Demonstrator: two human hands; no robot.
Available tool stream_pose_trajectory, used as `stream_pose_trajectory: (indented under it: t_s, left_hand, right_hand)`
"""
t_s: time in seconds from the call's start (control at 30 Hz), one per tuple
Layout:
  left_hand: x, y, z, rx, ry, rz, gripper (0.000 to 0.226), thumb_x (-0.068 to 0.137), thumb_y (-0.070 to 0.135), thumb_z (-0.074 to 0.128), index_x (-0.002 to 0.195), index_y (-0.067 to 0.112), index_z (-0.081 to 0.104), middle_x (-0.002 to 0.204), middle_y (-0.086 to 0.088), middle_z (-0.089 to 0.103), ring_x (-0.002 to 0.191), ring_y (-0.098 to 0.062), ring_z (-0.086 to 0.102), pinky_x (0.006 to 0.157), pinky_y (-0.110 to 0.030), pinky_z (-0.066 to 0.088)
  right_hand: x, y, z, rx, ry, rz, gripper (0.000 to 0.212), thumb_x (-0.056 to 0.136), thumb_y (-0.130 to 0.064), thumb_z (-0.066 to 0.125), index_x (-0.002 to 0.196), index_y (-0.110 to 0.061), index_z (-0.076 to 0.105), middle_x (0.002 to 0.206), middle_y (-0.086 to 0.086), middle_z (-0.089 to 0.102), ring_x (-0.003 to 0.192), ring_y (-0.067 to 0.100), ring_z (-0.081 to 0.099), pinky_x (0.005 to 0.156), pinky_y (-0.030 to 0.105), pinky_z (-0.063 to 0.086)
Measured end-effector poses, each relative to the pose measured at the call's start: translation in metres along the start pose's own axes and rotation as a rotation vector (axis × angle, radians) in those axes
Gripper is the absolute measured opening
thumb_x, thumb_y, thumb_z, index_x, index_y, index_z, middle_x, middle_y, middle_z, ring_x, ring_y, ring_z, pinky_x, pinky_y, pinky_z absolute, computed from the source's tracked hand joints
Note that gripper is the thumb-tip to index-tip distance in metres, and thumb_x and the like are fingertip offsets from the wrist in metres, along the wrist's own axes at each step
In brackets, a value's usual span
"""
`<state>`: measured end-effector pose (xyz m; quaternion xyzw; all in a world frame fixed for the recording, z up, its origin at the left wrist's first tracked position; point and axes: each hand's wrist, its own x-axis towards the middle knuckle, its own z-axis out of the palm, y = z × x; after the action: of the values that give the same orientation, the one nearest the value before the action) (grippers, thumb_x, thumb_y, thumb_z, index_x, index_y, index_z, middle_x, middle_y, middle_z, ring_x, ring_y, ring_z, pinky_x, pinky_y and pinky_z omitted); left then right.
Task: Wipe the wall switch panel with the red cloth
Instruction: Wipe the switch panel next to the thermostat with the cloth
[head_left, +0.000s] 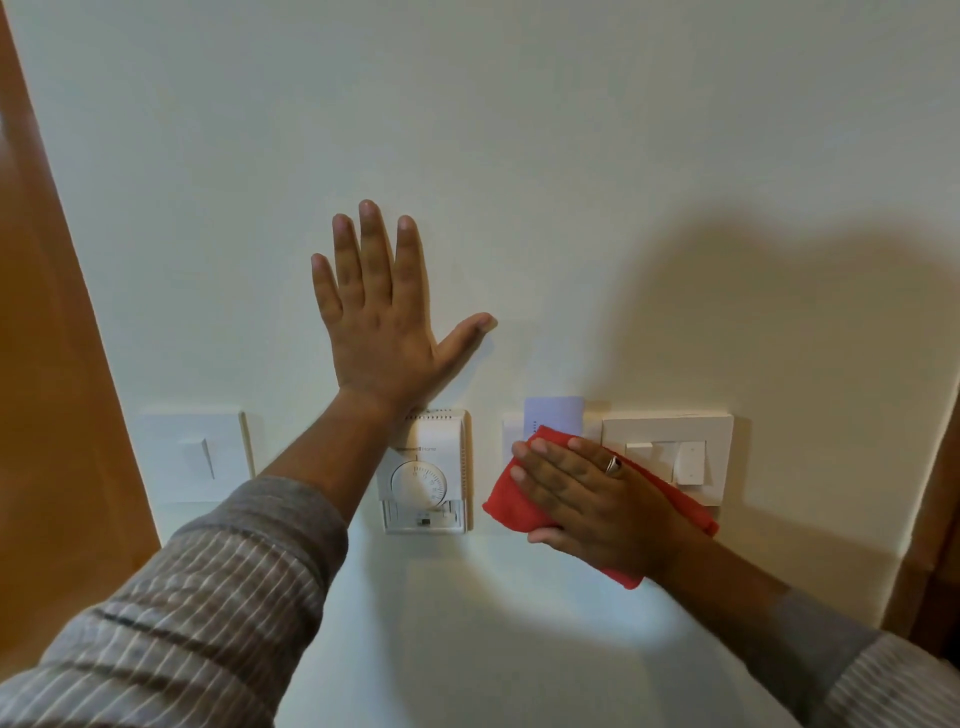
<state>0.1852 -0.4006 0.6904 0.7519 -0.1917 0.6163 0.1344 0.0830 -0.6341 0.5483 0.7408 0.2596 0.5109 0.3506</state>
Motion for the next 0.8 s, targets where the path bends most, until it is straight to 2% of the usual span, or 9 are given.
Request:
stream_pose_trajectory:
  t_s: [0.1,0.17,0.3,0.37,0.47,0.53,0.6,0.7,0.8]
  left_hand:
    - [0.000,0.000,0.001,0.002,0.011,-0.007,0.109,0.087,0.086,0.031,0.161,0.007,0.014,0.168,-0.026,0.011,0.156,-0.046,0.009,0.125,-0.062,0.006]
    - [0.000,0.000,0.003,0.007,0.020,-0.007,0.109,0.087,0.086,0.032,0.161,0.007,0.015,0.168,-0.026,0.012,0.155,-0.046,0.010,0.124,-0.062,0.007]
    - [0.000,0.000,0.002,0.005,0.026,-0.005,0.109,0.087,0.086,0.032,0.161,0.008,0.015,0.168,-0.026,0.013,0.155,-0.046,0.011,0.124,-0.062,0.008]
    - [0.000,0.000,0.002,-0.002,0.022,0.000,0.108,0.088,0.086,0.032,0.161,0.008,0.015,0.168,-0.026,0.013,0.155,-0.046,0.011,0.124,-0.063,0.008]
    - [0.000,0.000,0.002,-0.004,0.026,-0.003,0.108,0.088,0.085,0.032,0.161,0.008,0.014,0.168,-0.025,0.012,0.155,-0.046,0.010,0.124,-0.063,0.008]
    - [0.000,0.000,0.003,-0.001,0.027,-0.010,0.108,0.088,0.086,0.032,0.161,0.008,0.014,0.168,-0.025,0.012,0.155,-0.046,0.010,0.124,-0.063,0.008]
    - [0.000,0.002,0.002,0.002,0.017,-0.012,0.109,0.087,0.086,0.032,0.161,0.008,0.013,0.168,-0.025,0.012,0.156,-0.046,0.010,0.124,-0.063,0.008]
    - [0.000,0.002,0.000,-0.007,0.009,-0.007,0.109,0.088,0.086,0.032,0.161,0.008,0.014,0.168,-0.026,0.012,0.156,-0.046,0.010,0.124,-0.063,0.009]
    - [0.001,0.001,-0.002,-0.017,0.012,-0.002,0.108,0.088,0.085,0.031,0.161,0.008,0.014,0.168,-0.026,0.012,0.156,-0.046,0.010,0.125,-0.063,0.008]
  right_hand:
    - [0.015,-0.023,-0.001,-0.019,-0.039,0.298,0.088,0.099,-0.065,0.036,0.156,-0.002,0.016,0.163,0.020,0.015,0.152,0.035,0.012,0.125,0.047,0.008]
    - [0.024,-0.043,0.002,-0.002,-0.091,0.392,0.092,0.098,-0.069,0.030,0.157,-0.001,0.012,0.164,0.021,0.007,0.152,0.038,0.009,0.125,0.049,0.003]
    - [0.009,-0.032,0.003,-0.024,-0.083,0.041,0.085,0.097,-0.068,0.038,0.155,-0.006,0.027,0.163,0.015,0.021,0.152,0.032,0.017,0.125,0.046,0.010]
    - [-0.001,-0.012,0.000,0.013,-0.052,-0.069,0.081,0.098,-0.062,0.044,0.154,-0.006,0.027,0.161,0.014,0.024,0.151,0.031,0.020,0.125,0.044,0.013]
    - [0.000,-0.002,-0.001,0.015,0.020,0.141,0.086,0.097,-0.062,0.049,0.154,-0.003,0.024,0.161,0.017,0.023,0.151,0.033,0.020,0.125,0.046,0.013]
    - [0.009,-0.012,0.001,-0.014,0.004,0.294,0.090,0.097,-0.065,0.042,0.156,-0.001,0.017,0.163,0.020,0.015,0.152,0.036,0.014,0.125,0.048,0.010]
    - [0.011,-0.026,0.006,-0.040,-0.039,0.325,0.090,0.099,-0.067,0.033,0.156,0.000,0.013,0.164,0.021,0.007,0.153,0.037,0.009,0.125,0.049,0.007]
    - [0.001,-0.027,0.007,-0.026,-0.010,0.108,0.085,0.098,-0.064,0.040,0.155,-0.003,0.023,0.163,0.017,0.017,0.152,0.034,0.014,0.125,0.048,0.010]
    - [-0.008,-0.007,0.003,-0.025,-0.032,-0.081,0.081,0.100,-0.058,0.045,0.156,-0.005,0.021,0.162,0.013,0.020,0.153,0.031,0.013,0.125,0.044,0.008]
